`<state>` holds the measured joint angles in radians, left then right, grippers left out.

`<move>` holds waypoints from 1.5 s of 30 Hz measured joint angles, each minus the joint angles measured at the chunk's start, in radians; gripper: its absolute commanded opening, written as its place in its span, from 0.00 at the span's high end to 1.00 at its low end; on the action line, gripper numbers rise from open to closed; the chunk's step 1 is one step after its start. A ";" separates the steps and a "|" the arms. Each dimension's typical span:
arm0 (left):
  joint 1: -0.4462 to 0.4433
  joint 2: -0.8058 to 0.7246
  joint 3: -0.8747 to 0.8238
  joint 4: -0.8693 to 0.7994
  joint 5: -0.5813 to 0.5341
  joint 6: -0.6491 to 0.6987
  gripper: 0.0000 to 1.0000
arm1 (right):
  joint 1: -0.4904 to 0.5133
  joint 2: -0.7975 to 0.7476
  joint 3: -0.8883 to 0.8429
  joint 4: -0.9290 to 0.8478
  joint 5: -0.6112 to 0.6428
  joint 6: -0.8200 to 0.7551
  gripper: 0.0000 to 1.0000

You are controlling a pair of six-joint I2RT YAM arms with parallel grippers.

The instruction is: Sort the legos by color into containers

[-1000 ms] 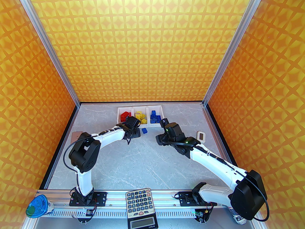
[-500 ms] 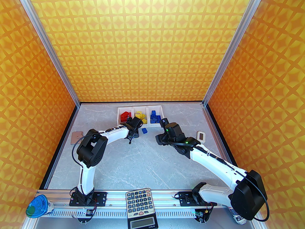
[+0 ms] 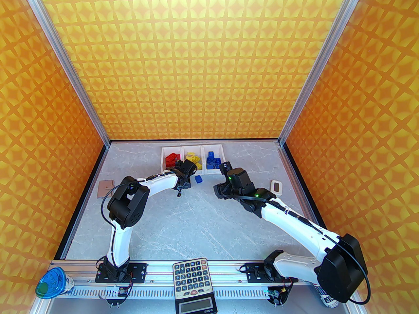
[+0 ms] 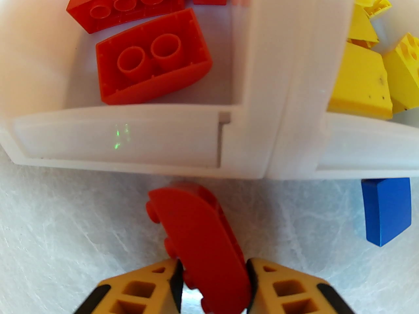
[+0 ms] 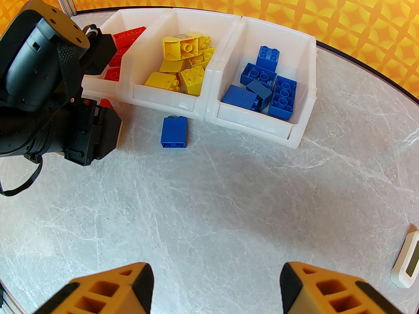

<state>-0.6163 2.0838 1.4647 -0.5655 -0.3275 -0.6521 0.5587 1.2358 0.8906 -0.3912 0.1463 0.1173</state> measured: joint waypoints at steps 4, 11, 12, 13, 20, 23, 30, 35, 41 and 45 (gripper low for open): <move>0.000 0.000 -0.001 -0.002 -0.001 0.003 0.72 | 0.000 0.000 0.000 0.000 0.000 0.000 0.32; 0.000 -0.011 -0.014 -0.008 -0.007 0.011 0.81 | 0.000 0.000 0.000 0.000 -0.012 0.000 0.32; 0.000 -0.015 -0.020 -0.010 -0.007 0.014 0.81 | 0.000 0.000 0.000 0.000 -0.015 -0.001 0.32; 0.000 -0.023 -0.029 -0.013 -0.008 0.018 0.81 | 0.000 0.000 0.000 0.000 -0.019 -0.001 0.32; -0.007 -0.110 -0.097 -0.077 -0.008 0.035 0.81 | 0.000 0.000 0.000 0.000 -0.027 -0.001 0.33; -0.016 -0.163 -0.108 -0.105 -0.008 0.047 0.81 | 0.000 0.000 0.000 0.000 -0.027 -0.001 0.33; -0.019 -0.262 -0.076 -0.157 -0.012 0.119 0.80 | 0.000 0.000 0.000 0.000 -0.027 -0.003 0.33; -0.002 -0.263 0.027 -0.192 -0.013 0.198 0.79 | 0.000 -0.002 0.000 0.000 -0.026 -0.003 0.33; 0.046 -0.238 0.182 -0.213 -0.015 0.282 0.79 | 0.000 -0.034 -0.007 0.000 -0.024 -0.004 0.33; 0.081 -0.175 0.268 -0.209 -0.013 0.342 0.79 | 0.000 -0.045 -0.012 0.001 -0.023 -0.004 0.33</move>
<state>-0.5350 1.9083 1.7325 -0.7750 -0.3408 -0.3103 0.5587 1.1904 0.8787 -0.3904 0.1238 0.1135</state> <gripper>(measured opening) 0.228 0.669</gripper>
